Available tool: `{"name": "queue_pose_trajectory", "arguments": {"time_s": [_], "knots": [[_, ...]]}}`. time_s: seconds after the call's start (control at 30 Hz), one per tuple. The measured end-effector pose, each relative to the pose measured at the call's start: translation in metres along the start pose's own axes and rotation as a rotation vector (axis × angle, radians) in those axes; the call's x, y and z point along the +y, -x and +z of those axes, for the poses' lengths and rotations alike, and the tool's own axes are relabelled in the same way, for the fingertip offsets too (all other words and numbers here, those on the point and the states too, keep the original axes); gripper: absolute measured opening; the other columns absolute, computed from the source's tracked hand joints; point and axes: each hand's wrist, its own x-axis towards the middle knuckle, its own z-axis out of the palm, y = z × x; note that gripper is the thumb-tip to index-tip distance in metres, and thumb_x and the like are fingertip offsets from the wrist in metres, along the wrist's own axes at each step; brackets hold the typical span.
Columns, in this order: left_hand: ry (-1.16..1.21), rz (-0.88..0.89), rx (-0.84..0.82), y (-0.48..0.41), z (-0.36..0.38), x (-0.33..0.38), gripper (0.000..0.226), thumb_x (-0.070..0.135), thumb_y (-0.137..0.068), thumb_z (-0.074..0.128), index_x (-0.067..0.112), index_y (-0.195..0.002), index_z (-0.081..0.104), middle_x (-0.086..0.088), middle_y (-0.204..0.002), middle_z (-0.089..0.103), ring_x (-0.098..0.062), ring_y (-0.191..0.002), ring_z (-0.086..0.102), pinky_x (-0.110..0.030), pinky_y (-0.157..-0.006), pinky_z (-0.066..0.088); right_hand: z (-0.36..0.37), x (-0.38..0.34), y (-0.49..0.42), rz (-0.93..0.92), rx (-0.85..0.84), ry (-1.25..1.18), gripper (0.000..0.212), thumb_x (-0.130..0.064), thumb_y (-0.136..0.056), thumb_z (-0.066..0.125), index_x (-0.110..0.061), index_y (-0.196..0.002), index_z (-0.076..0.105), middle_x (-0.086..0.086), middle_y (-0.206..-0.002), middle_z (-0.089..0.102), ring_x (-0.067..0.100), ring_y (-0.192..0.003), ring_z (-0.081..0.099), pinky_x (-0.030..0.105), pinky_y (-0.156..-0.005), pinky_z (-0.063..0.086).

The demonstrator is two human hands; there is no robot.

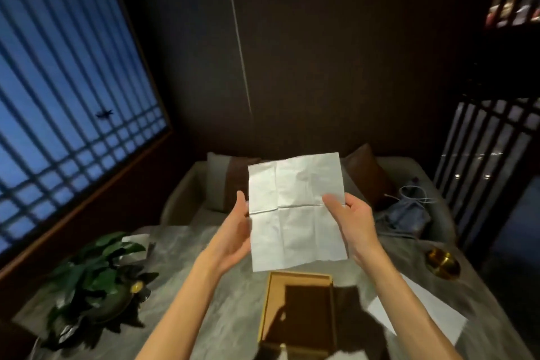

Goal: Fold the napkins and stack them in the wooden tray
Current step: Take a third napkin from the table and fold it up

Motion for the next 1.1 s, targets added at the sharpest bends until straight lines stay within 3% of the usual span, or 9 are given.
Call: {"name": "queue_pose_trajectory", "arguments": {"time_s": [0.13,0.27,0.37,0.53,0.6,0.73,0.83,1.03,1.1], "knots": [[-0.377,0.181,0.164,-0.011,0.018,-0.002,0.060,0.045,-0.085,0.078,0.023,-0.137,0.057,-0.005,-0.130,0.071,-0.024,-0.115,0.072,-0.035,-0.087,0.061,-0.019,-0.023,0.006,-0.092,0.091,0.074,0.004,-0.027,-0.093,0.069,-0.027,-0.095,0.072,0.002,-0.095,0.079,0.019,-0.085,0.076,0.038,-0.071,0.065],[-0.476,0.309,0.212,-0.022,0.043,0.010,0.032,0.033,-0.094,0.072,0.035,-0.124,0.060,0.010,-0.109,0.078,-0.013,-0.096,0.078,-0.025,-0.067,0.062,-0.044,-0.047,0.010,-0.167,-0.021,0.111,0.035,-0.023,-0.094,0.068,-0.053,-0.111,0.064,-0.005,-0.116,0.075,0.017,-0.104,0.074,0.043,-0.086,0.062],[-0.502,0.350,0.214,-0.028,0.053,0.017,0.025,0.034,-0.094,0.071,0.038,-0.117,0.064,0.009,-0.105,0.079,-0.010,-0.094,0.077,-0.022,-0.067,0.061,-0.061,-0.061,0.011,-0.159,-0.128,0.102,0.059,-0.009,-0.093,0.068,-0.061,-0.117,0.055,-0.009,-0.117,0.075,0.014,-0.105,0.074,0.032,-0.081,0.063],[-0.449,0.318,0.170,-0.033,0.060,0.027,0.022,0.030,-0.092,0.070,0.036,-0.113,0.072,0.005,-0.105,0.080,-0.017,-0.098,0.077,-0.027,-0.077,0.063,-0.075,-0.074,0.006,-0.120,-0.122,0.043,0.036,-0.011,-0.094,0.068,-0.045,-0.108,0.071,0.002,-0.111,0.078,0.024,-0.100,0.076,0.034,-0.076,0.064],[-0.425,0.376,0.145,-0.034,0.062,0.030,0.023,0.025,-0.092,0.070,0.035,-0.113,0.074,0.002,-0.110,0.078,-0.019,-0.101,0.076,-0.033,-0.083,0.063,-0.076,-0.076,0.003,-0.161,-0.078,0.033,0.034,-0.007,-0.093,0.067,-0.039,-0.101,0.075,-0.002,-0.105,0.079,0.017,-0.096,0.077,0.027,-0.072,0.063],[-0.394,0.475,0.191,-0.037,0.065,0.036,0.024,0.011,-0.098,0.064,0.029,-0.097,0.080,0.001,-0.102,0.080,-0.021,-0.097,0.076,-0.022,-0.070,0.062,-0.069,-0.085,-0.002,-0.231,0.038,0.091,0.051,0.018,-0.088,0.054,-0.028,-0.088,0.075,-0.018,-0.079,0.078,-0.002,-0.075,0.074,0.015,-0.059,0.058],[-0.375,0.511,0.148,-0.040,0.064,0.040,0.028,0.005,-0.101,0.057,0.021,-0.090,0.077,0.003,-0.098,0.077,-0.022,-0.092,0.074,-0.024,-0.067,0.060,-0.065,-0.093,-0.003,-0.268,-0.025,0.128,0.029,0.003,-0.090,0.065,-0.020,-0.076,0.076,-0.008,-0.088,0.080,0.008,-0.081,0.074,0.018,-0.058,0.057],[-0.500,0.559,0.205,-0.044,0.056,0.041,0.032,0.004,-0.099,0.054,0.027,-0.083,0.069,0.011,-0.095,0.068,-0.022,-0.093,0.067,-0.033,-0.070,0.055,-0.065,-0.100,-0.004,-0.216,-0.014,0.202,0.040,-0.002,-0.095,0.061,-0.025,-0.067,0.077,-0.008,-0.091,0.074,0.012,-0.075,0.071,0.017,-0.047,0.050],[-0.518,0.573,0.223,-0.044,0.056,0.041,0.031,0.002,-0.096,0.054,0.025,-0.084,0.069,0.010,-0.094,0.069,-0.014,-0.087,0.069,-0.026,-0.066,0.056,-0.065,-0.101,-0.004,-0.221,0.012,0.193,0.033,-0.005,-0.094,0.063,-0.025,-0.072,0.076,-0.004,-0.094,0.071,0.012,-0.076,0.069,0.016,-0.048,0.051]]}}
